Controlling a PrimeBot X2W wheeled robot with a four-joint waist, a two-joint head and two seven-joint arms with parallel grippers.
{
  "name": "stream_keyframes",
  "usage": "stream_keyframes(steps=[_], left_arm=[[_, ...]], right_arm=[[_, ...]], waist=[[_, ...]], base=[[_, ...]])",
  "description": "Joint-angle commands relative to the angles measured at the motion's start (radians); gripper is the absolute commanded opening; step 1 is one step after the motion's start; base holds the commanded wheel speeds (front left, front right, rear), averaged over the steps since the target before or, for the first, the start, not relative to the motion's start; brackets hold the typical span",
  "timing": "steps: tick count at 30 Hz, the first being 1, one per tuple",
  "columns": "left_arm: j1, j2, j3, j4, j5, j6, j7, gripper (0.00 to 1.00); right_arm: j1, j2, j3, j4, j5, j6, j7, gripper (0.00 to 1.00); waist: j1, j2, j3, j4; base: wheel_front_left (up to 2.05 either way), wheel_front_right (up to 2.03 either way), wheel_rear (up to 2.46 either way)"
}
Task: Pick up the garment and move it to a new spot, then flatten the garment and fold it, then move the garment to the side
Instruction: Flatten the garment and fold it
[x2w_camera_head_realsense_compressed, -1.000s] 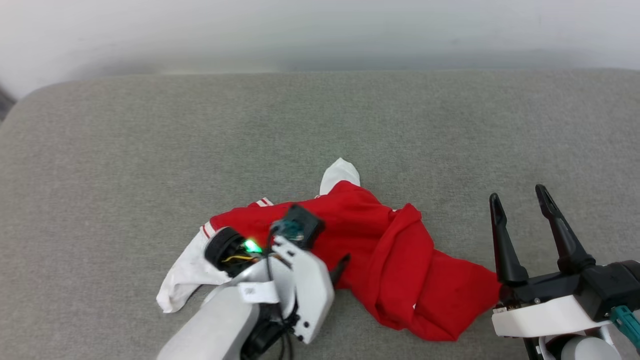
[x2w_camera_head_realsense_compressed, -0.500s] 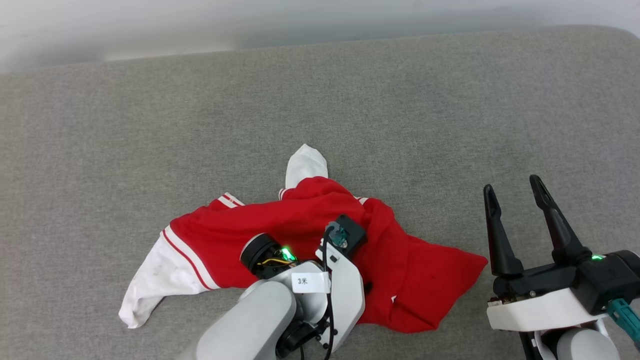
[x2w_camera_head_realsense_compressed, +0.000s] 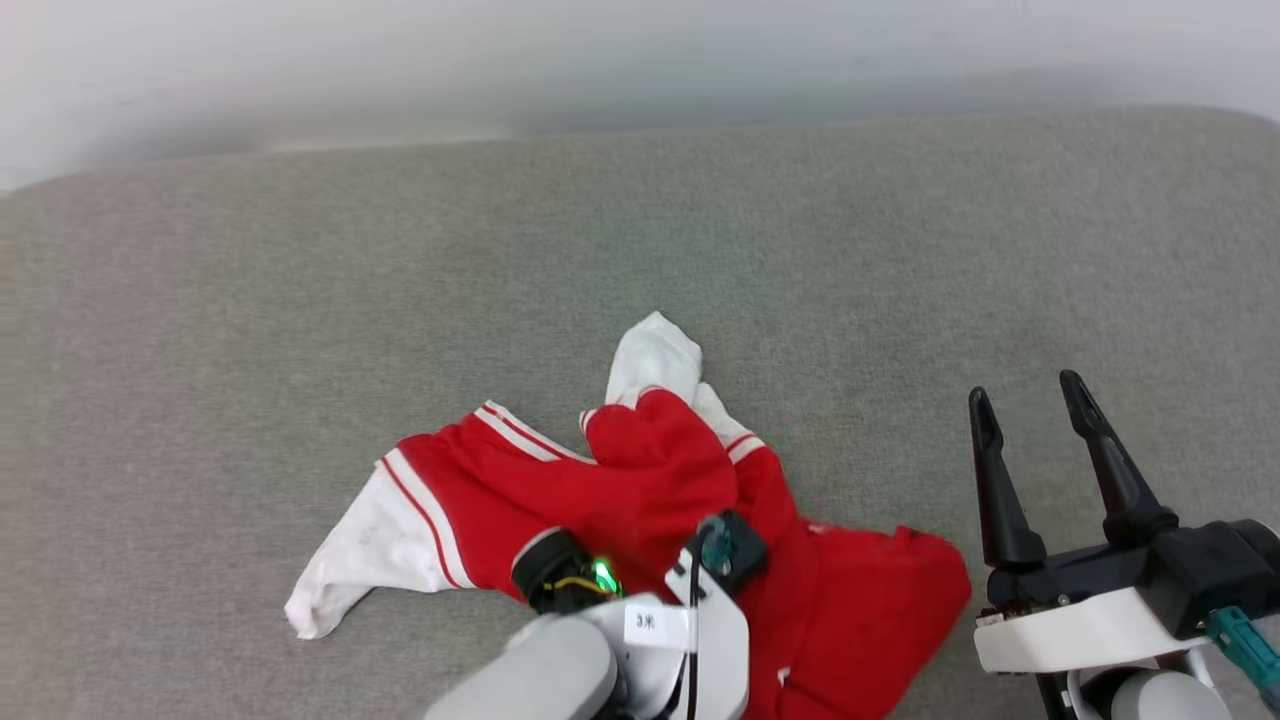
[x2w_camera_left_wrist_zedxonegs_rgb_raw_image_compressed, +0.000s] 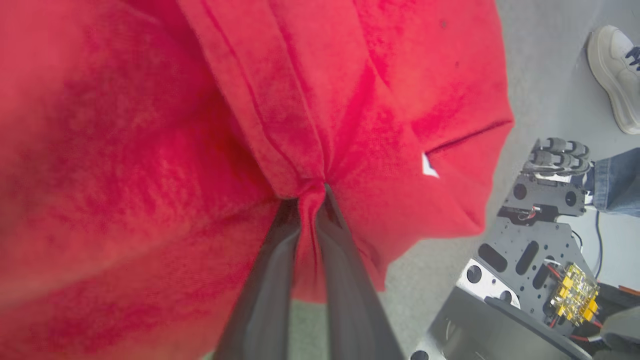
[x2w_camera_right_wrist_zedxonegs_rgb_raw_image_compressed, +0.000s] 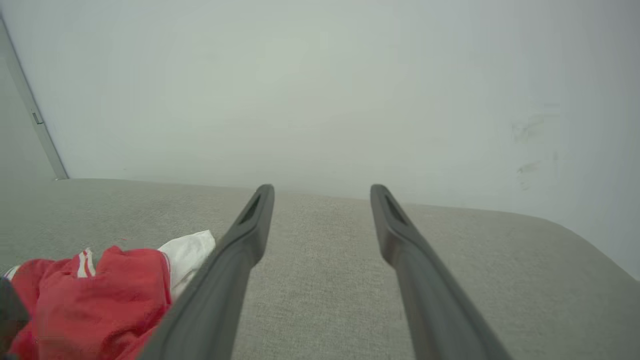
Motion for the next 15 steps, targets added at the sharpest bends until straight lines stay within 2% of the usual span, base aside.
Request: stream_keyframes(steps=[1,7,10,11,12,15], left_arm=[[0.039,0.018,-0.024,-0.003,-0.012,-0.003,0.020,0.00],[0.075,0.055,-0.104,-0.065,-0.043,-0.004,0.067,0.00],[0.089,0.058,-0.119,-0.071,-0.046,-0.004,0.042,0.00],[0.088,0.056,-0.115,-0.072,-0.039,-0.001,0.022,0.24],[0.085,0.055,-0.109,-0.071,-0.030,0.004,-0.002,1.00],[0.069,0.049,-0.086,-0.072,-0.014,0.017,-0.082,1.00]], right_arm=[[0.005,0.002,0.004,0.002,-0.002,0.000,-0.002,1.00],[0.020,0.002,0.015,0.010,0.007,0.000,-0.002,1.00],[0.025,0.002,0.017,0.012,0.010,0.000,-0.002,1.00],[0.025,0.002,0.017,0.012,0.010,0.000,-0.002,1.00],[0.024,0.002,0.015,0.012,0.011,0.000,-0.002,1.00],[0.030,0.002,0.010,0.011,0.010,0.000,-0.002,1.00]], waist=[[0.0000,0.0000,-0.032,0.025],[0.0000,0.0000,-0.069,0.045],[0.0000,0.0000,-0.074,0.048],[0.0000,0.0000,-0.074,0.049],[0.0000,0.0000,-0.075,0.051],[0.0000,0.0000,-0.077,0.057]], base=[[0.00,0.00,0.00],[0.00,0.00,0.00],[0.00,0.00,0.00],[0.00,0.00,0.00],[0.00,0.00,0.00],[0.00,0.00,0.00]])
